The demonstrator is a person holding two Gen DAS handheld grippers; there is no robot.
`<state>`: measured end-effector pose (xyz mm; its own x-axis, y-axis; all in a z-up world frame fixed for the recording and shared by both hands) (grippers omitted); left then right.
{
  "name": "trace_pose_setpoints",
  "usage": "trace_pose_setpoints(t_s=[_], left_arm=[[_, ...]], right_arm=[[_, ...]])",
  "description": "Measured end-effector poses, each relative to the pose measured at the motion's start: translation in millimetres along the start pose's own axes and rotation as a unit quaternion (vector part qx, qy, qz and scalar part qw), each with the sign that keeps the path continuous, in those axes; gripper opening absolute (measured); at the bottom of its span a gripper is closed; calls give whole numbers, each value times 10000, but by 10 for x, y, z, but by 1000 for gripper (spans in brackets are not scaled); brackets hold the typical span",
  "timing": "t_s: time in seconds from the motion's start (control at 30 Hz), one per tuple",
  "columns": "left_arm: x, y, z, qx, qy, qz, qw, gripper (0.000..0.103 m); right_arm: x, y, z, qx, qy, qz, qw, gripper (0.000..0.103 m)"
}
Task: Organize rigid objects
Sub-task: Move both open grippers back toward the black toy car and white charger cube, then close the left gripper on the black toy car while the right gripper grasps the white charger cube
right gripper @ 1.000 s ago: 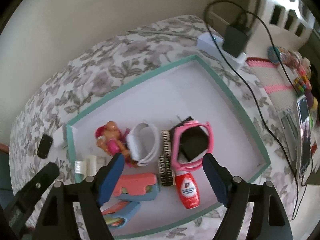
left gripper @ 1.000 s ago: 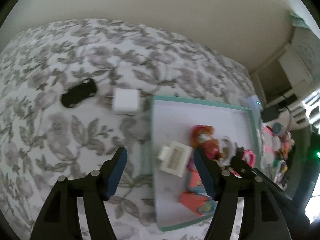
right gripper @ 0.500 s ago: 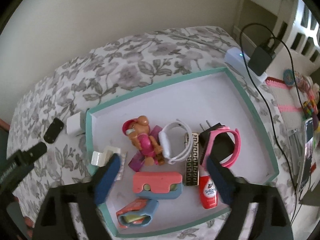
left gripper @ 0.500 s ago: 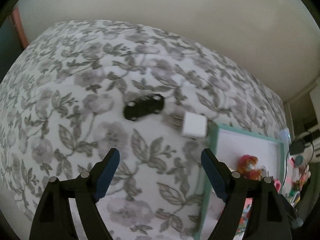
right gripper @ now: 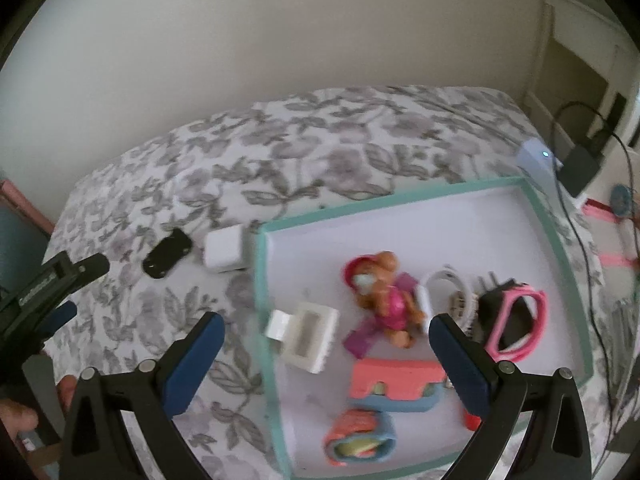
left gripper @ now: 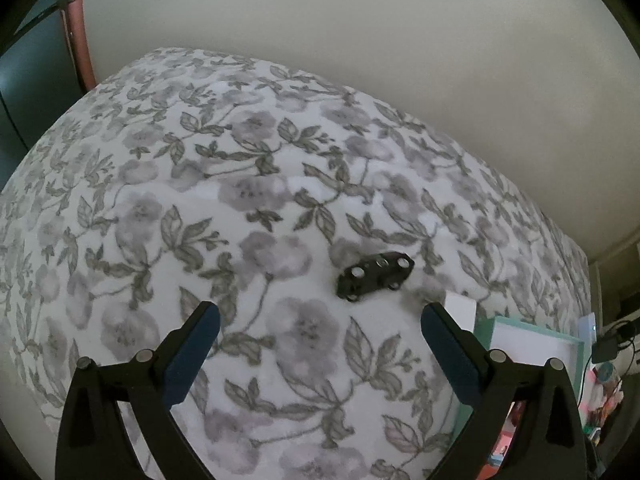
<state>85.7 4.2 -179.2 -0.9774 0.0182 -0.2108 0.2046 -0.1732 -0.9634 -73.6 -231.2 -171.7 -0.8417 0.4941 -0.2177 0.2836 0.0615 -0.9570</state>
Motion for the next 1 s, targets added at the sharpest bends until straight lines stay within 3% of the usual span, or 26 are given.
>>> trace_pose_setpoints(t_s=[0.13,0.4,0.53,0.7,0.9,1.0], left_arm=[[-48,31,-12,179,22,47,9998,101],[-146,196,31,428,150,-253,9986,101],[-223,260,34,355,177,-290,9988,100],[-285,420,29,491,65,-490,9976,100],[-370,567,93,601,58,-575,9965,100],[-396,625,147,669,90,-629,9957,100]], right_arm=[[-20,63,-193,-3,-251,3,9997,103],[-152,208,-446,-329,-429,-44,9985,103],[-247,330,-596,-415,-586,-109,9974,103],[-361,449,-700,-519,-632,-135,9966,90],[-494,585,-775,-581,-673,-165,9959,89],[-571,676,-797,-710,-604,-196,9955,82]])
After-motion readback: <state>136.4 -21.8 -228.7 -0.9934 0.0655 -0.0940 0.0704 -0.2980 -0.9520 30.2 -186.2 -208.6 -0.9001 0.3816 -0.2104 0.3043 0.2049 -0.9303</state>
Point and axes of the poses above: each gripper's, at about its wrist camera, not at the fingertips, and y roughly the way its jaws point, z to its right, x to its underside, the point moved 3 cm from there along y, roughly the way its jaws point, and after that the axes turned 15 degrees about -z, right-handed, at the moved point
